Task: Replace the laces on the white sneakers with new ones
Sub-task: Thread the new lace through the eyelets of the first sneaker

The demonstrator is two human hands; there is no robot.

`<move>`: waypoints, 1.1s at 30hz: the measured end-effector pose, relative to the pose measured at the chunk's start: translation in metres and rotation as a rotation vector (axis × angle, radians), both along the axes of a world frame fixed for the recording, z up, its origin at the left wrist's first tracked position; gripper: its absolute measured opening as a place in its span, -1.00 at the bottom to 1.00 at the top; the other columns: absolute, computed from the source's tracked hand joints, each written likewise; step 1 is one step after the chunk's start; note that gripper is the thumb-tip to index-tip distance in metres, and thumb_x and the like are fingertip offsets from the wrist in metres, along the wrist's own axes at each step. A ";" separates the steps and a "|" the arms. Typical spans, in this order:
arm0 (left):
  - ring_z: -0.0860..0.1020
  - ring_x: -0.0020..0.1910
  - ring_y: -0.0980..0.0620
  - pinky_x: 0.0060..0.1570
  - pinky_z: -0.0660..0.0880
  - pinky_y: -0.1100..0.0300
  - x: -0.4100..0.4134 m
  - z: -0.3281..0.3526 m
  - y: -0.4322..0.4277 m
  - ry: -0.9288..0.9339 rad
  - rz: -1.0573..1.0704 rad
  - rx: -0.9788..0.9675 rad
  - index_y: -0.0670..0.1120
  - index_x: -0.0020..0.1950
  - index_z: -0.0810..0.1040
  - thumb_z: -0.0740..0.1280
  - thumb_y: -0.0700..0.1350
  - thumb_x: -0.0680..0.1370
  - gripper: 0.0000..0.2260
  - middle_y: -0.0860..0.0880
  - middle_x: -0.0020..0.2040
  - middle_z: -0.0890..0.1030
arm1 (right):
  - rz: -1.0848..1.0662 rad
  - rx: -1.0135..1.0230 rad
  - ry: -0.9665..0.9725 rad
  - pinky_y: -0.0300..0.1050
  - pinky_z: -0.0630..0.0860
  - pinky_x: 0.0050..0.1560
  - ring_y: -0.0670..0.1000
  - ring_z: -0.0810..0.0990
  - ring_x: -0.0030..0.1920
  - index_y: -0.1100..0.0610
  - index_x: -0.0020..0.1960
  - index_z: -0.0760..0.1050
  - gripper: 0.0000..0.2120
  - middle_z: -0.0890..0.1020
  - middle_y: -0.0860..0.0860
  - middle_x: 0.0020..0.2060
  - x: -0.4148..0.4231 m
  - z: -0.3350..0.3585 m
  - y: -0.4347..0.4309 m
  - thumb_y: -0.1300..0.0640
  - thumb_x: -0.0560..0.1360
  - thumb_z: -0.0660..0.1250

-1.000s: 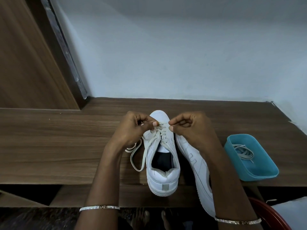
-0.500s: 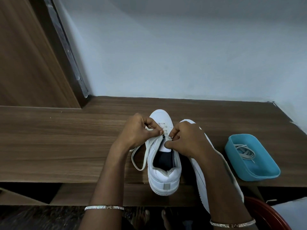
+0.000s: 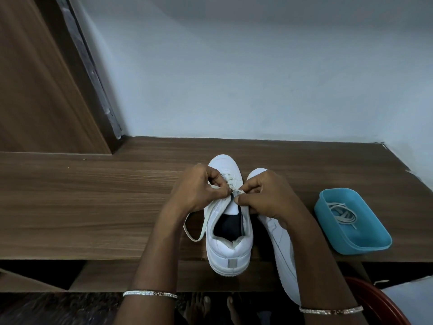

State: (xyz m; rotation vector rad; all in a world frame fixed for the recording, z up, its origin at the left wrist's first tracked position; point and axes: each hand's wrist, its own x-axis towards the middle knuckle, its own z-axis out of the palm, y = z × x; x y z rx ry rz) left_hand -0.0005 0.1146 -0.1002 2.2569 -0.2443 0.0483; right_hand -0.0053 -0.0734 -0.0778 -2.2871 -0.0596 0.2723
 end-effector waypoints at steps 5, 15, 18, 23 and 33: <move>0.62 -0.22 0.15 -0.27 0.35 0.35 0.001 -0.003 0.001 0.029 -0.031 -0.091 0.00 -0.25 0.71 0.55 -0.13 0.41 -0.93 0.12 -0.26 0.70 | 0.014 0.180 0.103 0.11 0.69 -0.06 0.15 0.73 -0.13 0.17 -0.13 0.71 -0.87 0.71 0.19 -0.23 -0.001 0.001 -0.006 0.15 0.37 0.58; 0.64 -0.14 0.20 -0.10 0.51 0.11 0.002 -0.003 -0.002 0.045 -0.027 -0.052 0.08 -0.25 0.71 0.60 -0.08 0.36 -0.90 0.17 -0.24 0.69 | -0.038 0.301 0.163 0.07 0.69 -0.07 0.18 0.72 -0.12 0.22 -0.03 0.67 -0.91 0.69 0.26 -0.16 0.000 -0.005 -0.003 0.34 0.48 0.45; 0.65 -0.12 0.15 -0.02 0.55 0.02 0.002 -0.004 -0.002 0.046 -0.032 -0.052 0.10 -0.27 0.69 0.60 -0.08 0.35 -0.88 0.17 -0.25 0.69 | -0.059 0.308 0.148 0.13 0.69 -0.07 0.19 0.73 -0.13 0.21 -0.08 0.67 -0.92 0.70 0.24 -0.21 0.001 -0.008 -0.003 0.33 0.45 0.49; 0.56 -0.35 0.17 -0.25 0.50 0.09 0.002 -0.004 0.000 0.041 -0.040 -0.108 0.03 -0.23 0.68 0.62 -0.08 0.32 -0.85 0.07 -0.28 0.66 | -0.090 0.189 0.015 0.13 0.69 -0.15 0.07 0.71 -0.33 0.09 -0.27 0.64 -0.84 0.68 0.06 -0.41 0.003 -0.015 0.002 0.29 0.43 0.51; 0.20 0.29 0.07 0.29 0.15 -0.12 -0.012 0.009 0.012 0.164 0.091 0.189 0.31 0.29 0.33 0.58 0.37 0.08 -0.15 0.18 0.30 0.28 | -0.363 0.670 0.108 -0.02 0.65 -0.01 0.08 0.71 -0.15 0.28 -0.06 0.50 -0.89 0.70 0.18 -0.16 0.006 0.011 -0.022 0.38 0.60 0.23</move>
